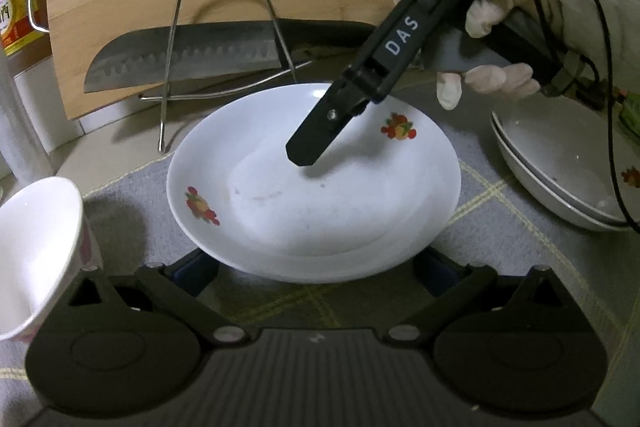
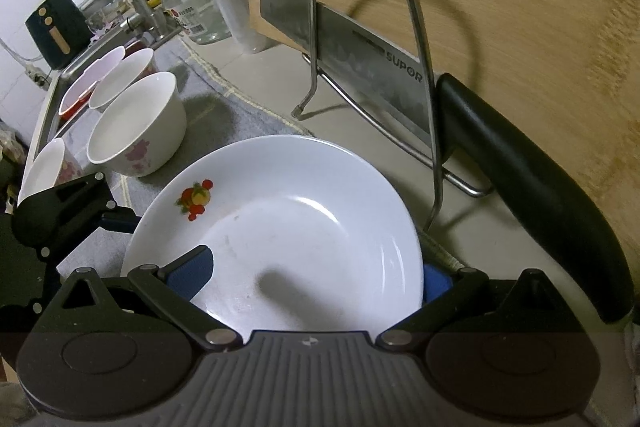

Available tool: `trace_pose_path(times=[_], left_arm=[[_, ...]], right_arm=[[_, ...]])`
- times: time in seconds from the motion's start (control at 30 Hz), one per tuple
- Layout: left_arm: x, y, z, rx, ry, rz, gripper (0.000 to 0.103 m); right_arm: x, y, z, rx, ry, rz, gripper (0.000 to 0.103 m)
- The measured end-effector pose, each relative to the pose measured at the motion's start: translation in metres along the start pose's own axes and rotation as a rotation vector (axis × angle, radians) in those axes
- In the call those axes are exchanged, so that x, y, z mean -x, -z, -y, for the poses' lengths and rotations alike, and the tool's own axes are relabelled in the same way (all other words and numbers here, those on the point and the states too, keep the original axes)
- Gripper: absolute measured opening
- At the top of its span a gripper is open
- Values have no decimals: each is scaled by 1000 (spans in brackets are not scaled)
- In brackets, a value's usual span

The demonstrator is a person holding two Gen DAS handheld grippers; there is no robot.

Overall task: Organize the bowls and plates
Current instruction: 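Lift the floral plate off the mat with the right gripper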

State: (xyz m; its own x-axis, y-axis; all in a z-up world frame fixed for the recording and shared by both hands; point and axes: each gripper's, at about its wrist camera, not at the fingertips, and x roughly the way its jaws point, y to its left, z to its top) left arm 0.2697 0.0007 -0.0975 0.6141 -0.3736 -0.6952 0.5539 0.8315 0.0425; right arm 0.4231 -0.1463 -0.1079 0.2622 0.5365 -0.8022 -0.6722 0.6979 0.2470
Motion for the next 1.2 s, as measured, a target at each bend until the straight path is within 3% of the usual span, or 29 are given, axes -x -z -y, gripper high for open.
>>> trace_pose_path(times=[1.2], left_arm=[[1,-1,2,-37,14,-12,102]], right_arm=[[8,-3,4,-21,-28,-4,99]])
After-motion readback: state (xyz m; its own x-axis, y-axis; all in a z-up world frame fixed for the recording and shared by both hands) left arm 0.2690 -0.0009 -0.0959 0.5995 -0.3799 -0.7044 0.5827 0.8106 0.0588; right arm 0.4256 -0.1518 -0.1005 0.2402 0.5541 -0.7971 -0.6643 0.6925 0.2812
